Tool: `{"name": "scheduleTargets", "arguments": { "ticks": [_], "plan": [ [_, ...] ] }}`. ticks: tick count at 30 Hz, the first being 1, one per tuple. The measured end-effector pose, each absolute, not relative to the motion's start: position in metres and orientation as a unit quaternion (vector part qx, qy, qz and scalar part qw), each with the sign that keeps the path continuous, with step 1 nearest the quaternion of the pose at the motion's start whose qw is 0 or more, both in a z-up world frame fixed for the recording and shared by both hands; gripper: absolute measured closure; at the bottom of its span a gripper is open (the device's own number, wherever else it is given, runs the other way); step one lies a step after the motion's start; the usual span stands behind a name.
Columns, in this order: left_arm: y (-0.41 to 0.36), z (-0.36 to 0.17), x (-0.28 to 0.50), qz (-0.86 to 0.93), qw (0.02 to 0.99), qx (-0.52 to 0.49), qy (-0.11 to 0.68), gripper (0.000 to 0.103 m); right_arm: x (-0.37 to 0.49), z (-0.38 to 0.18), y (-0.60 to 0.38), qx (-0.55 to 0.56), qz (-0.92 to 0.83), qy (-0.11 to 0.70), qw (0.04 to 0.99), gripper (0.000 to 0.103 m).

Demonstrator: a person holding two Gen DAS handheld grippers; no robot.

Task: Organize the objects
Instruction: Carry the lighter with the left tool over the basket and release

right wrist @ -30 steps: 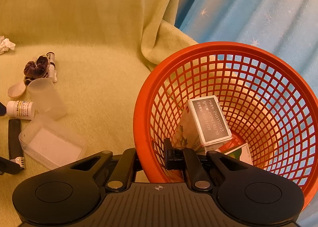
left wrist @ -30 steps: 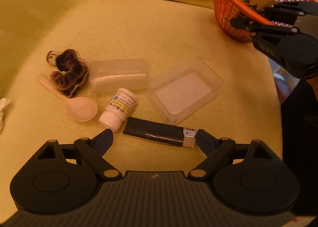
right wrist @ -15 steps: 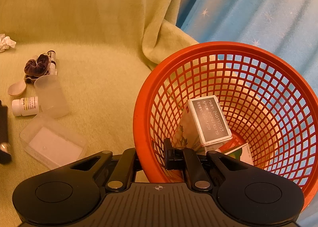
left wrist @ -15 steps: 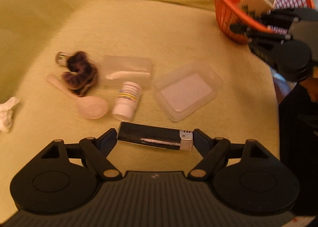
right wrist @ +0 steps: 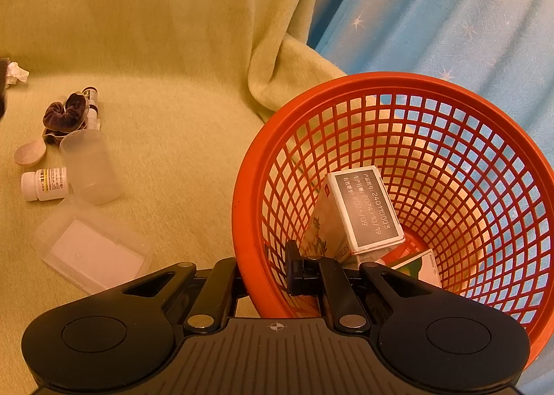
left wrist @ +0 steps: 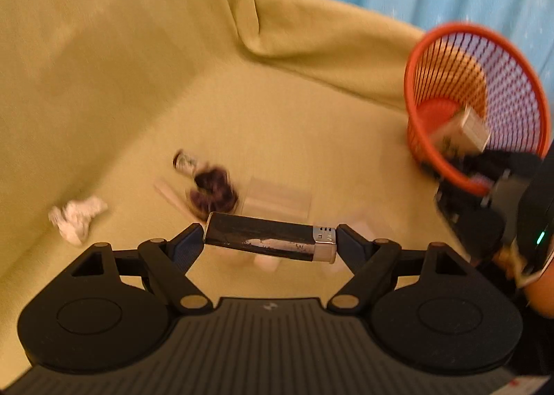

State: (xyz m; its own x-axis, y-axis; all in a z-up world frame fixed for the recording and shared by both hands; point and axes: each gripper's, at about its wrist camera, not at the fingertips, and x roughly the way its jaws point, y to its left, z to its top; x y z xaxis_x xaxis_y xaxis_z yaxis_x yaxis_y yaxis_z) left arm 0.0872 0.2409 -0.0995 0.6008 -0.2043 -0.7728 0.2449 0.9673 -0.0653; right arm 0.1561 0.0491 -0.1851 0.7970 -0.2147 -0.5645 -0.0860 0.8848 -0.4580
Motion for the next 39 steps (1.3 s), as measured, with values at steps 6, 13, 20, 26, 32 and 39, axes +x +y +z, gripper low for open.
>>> {"name": "scheduleTargets", "arguments": {
  "ticks": [6,13,20,26,32,39],
  "plan": [
    [0.231,-0.069,0.098,-0.131,0.907,0.011,0.401,0.024,0.156,-0.185,0.049,-0.237,-0.035,0.317,0.918,0.098],
    [0.208,-0.042,0.107,-0.162,0.911,-0.001,0.38,0.024,0.156,-0.185,0.049,-0.237,-0.035,0.317,0.918,0.098],
    [0.176,-0.024,0.115,-0.207,0.907,0.001,0.367,0.024,0.156,-0.185,0.049,-0.237,-0.036,0.317,0.918,0.098],
    [0.141,-0.012,0.124,-0.25,0.899,0.009,0.358,0.024,0.156,-0.185,0.049,-0.237,-0.036,0.317,0.918,0.098],
    [0.094,-0.003,0.137,-0.297,0.888,0.023,0.349,0.023,0.154,-0.186,0.049,-0.235,-0.036,0.316,0.918,0.098],
    [0.046,-0.01,0.156,-0.328,0.881,0.023,0.341,0.017,0.155,-0.186,0.049,-0.232,-0.035,0.315,0.92,0.098]
  ]
}}
